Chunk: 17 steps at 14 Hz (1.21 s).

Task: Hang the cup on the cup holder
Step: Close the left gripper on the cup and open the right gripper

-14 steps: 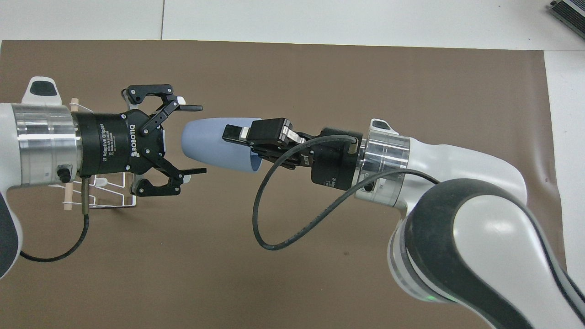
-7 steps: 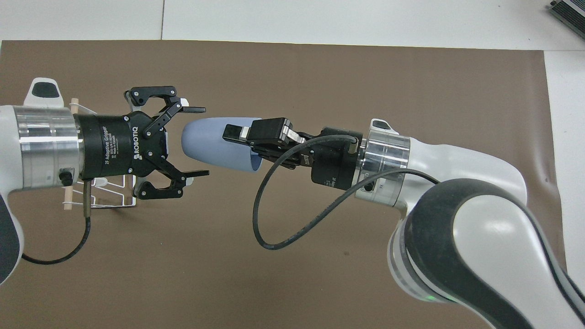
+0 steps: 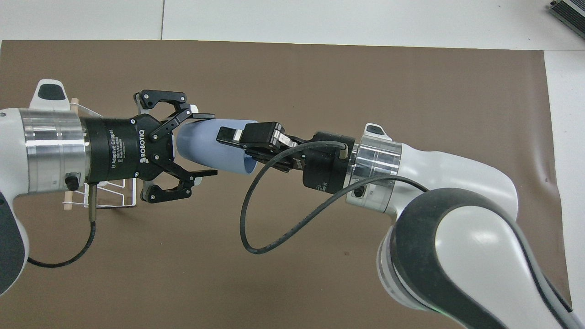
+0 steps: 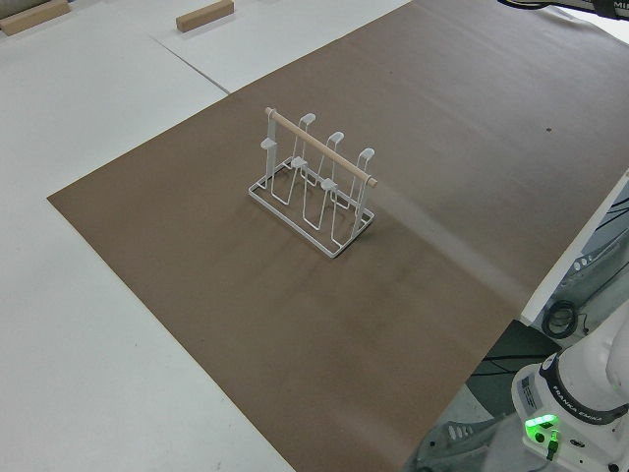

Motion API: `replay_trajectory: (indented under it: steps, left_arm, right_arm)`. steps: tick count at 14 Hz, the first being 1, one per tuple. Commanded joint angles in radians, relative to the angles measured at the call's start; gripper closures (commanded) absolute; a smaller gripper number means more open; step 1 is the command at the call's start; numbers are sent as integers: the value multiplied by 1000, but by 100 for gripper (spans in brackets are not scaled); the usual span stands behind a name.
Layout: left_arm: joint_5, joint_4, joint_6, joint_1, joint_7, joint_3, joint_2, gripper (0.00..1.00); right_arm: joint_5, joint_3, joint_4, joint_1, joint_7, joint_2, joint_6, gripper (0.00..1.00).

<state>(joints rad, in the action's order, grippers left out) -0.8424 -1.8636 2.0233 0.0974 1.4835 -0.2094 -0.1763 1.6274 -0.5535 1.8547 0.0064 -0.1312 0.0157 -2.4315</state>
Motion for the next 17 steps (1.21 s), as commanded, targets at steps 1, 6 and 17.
replay_trajectory:
  steps: [1, 6, 17]
  left_arm:
    - [-4, -8, -14, 4, 20, 4, -17, 55]
    - [2, -12, -23, -10, 17, 5, -20, 100]
    - [2, -11, -31, -19, 18, 18, -20, 100]
  right_arm:
    - [25, -8, 3, -5, 13, 12, -20, 100]
    - [25, -8, 3, -5, 13, 12, -20, 100]
    - [25, -8, 3, -5, 25, 10, -32, 78]
